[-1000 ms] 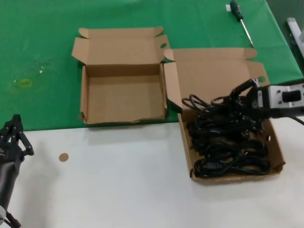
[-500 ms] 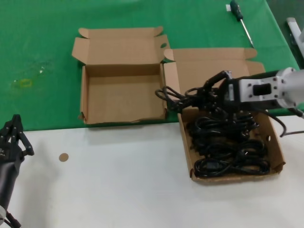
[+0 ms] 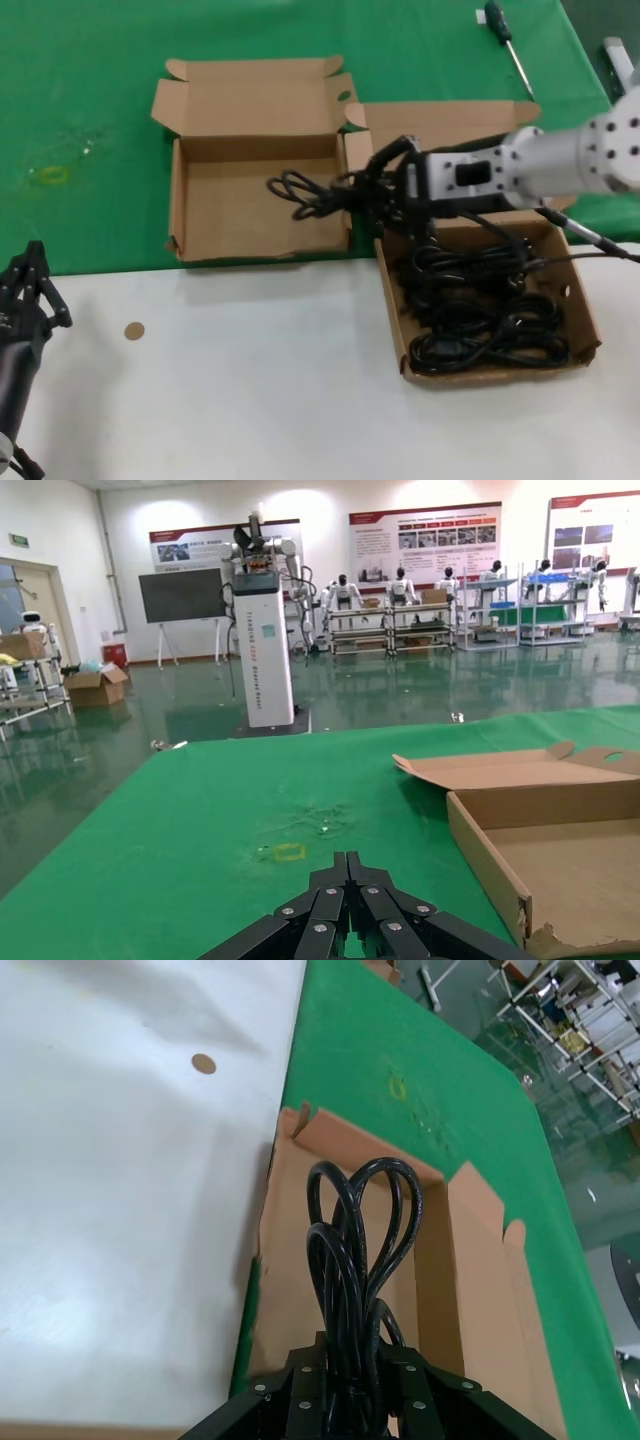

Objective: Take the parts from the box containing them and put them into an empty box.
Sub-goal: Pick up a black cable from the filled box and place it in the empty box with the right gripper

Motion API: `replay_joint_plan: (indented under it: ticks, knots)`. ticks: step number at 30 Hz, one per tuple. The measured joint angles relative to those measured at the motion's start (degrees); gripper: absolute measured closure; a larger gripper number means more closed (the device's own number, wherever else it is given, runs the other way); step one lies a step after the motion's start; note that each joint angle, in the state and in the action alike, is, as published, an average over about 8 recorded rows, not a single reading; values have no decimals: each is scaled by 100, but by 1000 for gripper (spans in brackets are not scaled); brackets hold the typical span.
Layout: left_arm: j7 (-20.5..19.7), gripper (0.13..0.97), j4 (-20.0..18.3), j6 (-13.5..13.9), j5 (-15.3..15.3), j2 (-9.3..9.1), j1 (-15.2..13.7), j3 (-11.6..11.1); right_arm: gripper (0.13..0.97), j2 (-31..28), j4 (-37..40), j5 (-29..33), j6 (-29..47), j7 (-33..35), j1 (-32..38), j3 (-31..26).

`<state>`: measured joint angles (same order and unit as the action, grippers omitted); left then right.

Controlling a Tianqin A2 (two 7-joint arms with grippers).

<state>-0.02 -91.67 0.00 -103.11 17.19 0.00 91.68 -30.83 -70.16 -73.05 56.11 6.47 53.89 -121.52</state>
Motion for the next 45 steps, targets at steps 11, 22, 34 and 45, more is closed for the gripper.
replay_joint_plan:
  ticks: [11, 22, 34, 45]
  knots:
    - [0, 945, 0, 0, 0, 0, 0, 0, 873, 623, 335, 340, -226, -19, 284, -273]
    - [0, 945, 0, 0, 0, 0, 0, 0, 874, 1103, 679, 622, -521, -124, 491, -392]
    - [0, 945, 0, 0, 0, 0, 0, 0, 874, 1579, 1079, 858, -891, -201, 624, -459]
    - [0, 945, 0, 0, 0, 0, 0, 0, 874, 1823, 1645, 907, -1132, 71, 713, -515]
